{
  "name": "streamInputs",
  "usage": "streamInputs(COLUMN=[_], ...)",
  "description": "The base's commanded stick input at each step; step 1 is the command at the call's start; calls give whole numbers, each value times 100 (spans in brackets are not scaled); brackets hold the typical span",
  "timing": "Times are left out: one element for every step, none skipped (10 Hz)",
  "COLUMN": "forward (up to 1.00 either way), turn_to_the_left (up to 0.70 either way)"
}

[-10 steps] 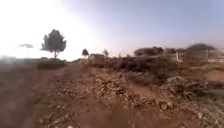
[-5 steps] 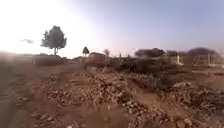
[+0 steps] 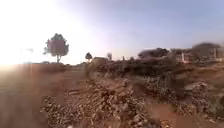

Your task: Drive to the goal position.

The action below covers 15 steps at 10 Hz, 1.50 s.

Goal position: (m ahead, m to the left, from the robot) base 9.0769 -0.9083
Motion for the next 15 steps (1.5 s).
streamInputs(forward=[70,70,70,70,70,70,70,70,70,70,70,70,70,70,70], turn_to_the_left=[35,35,35,23,0,0,0,0,0,0,0,0,0,0,0])
